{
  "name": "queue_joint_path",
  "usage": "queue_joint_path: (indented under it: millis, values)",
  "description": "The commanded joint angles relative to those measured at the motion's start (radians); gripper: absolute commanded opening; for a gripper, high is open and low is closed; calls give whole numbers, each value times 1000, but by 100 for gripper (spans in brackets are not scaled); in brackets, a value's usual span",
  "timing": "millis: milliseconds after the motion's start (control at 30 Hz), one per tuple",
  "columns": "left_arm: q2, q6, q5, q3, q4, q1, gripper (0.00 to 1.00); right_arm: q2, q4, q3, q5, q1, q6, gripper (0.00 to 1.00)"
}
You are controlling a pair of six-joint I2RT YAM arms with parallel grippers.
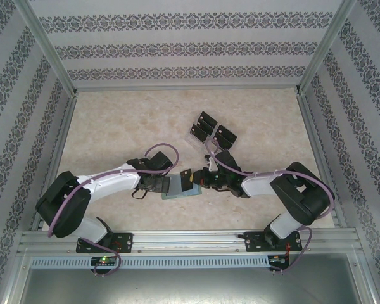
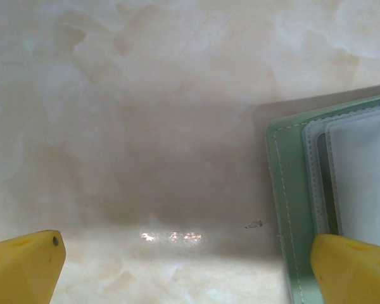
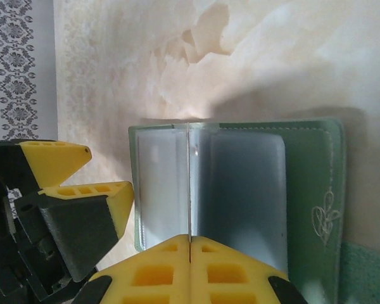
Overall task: Put the credit cards into the card holder
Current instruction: Insert the credit card into the card slot.
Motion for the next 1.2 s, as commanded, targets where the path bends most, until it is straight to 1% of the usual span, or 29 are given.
queue_joint_path:
  millis: [0, 600, 900, 1167]
  values:
    - [20, -20, -33, -23, -3, -10, 100, 23, 63, -12, -19, 13, 13, 0]
    - [26, -32, -42, -37, 0, -10, 100, 83, 144, -21, -31, 34, 51, 0]
    - [21, -38, -47, -40, -6, -10, 100, 122, 206, -30, -73, 37, 65, 0]
    - [24, -45, -86, -30, -43, -8, 100, 132, 259, -51, -93, 37, 75, 0]
